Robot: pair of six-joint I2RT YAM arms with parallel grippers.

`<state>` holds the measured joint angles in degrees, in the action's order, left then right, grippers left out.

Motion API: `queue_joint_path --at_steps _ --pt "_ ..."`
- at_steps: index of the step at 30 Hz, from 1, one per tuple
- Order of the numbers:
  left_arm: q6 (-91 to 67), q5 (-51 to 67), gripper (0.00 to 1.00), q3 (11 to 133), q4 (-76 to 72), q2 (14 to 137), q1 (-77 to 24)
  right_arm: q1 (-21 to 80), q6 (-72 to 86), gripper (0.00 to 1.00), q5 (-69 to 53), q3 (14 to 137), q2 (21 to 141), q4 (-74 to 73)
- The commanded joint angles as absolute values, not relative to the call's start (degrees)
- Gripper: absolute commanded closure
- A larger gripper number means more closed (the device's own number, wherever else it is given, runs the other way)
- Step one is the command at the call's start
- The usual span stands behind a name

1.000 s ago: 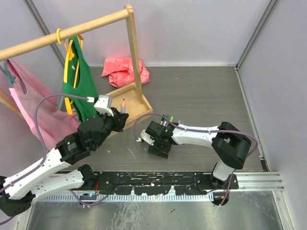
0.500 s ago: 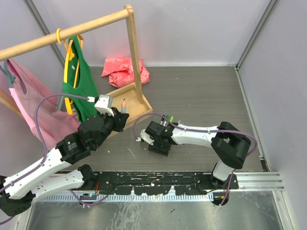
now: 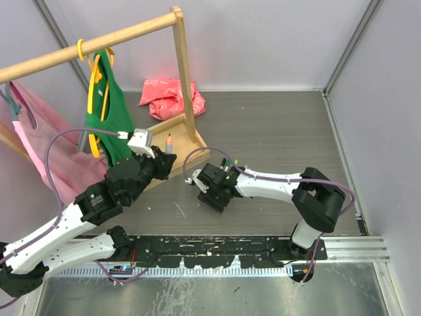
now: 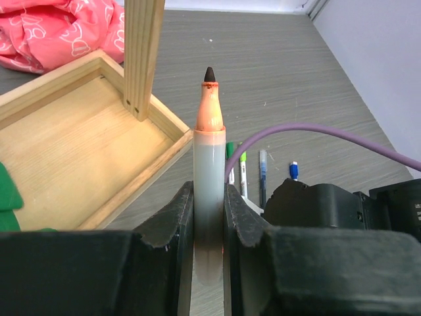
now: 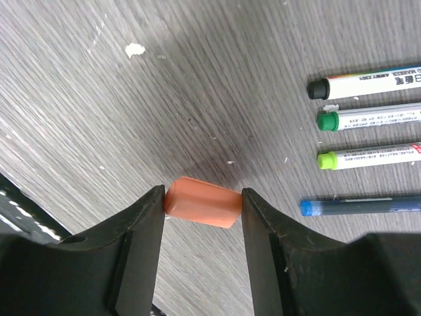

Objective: Insert the pens into the pen caps
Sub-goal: Insert the pen cap onto the pen.

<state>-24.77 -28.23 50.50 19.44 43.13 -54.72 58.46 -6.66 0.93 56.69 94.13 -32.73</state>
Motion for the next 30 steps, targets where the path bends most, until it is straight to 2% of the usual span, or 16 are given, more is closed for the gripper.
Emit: queue_joint_path --at_steps 1,10,15,22,30 --pt "-23.97 -28.6 1.0 54.49 17.79 42.09 -54.42 58.4 5.73 0.57 1.61 59.87 91.08 -31.3" --pt "-24.55 -27.21 1.0 54.99 17.82 43.18 -54.43 58.38 30.99 0.54 11.06 58.32 88.94 -30.79" --pt "-25.27 -26.4 1.0 54.87 17.25 43.68 -54.45 58.38 41.96 0.56 15.44 55.8 87.75 -29.88" --pt "-26.25 -25.67 1.0 54.13 17.44 43.05 -54.44 58.38 49.02 0.55 20.22 54.96 87.25 -30.46" --pt "-26.63 -25.67 1.0 53.76 17.61 42.45 -54.44 58.39 49.98 0.54 20.54 54.29 89.85 -30.98"
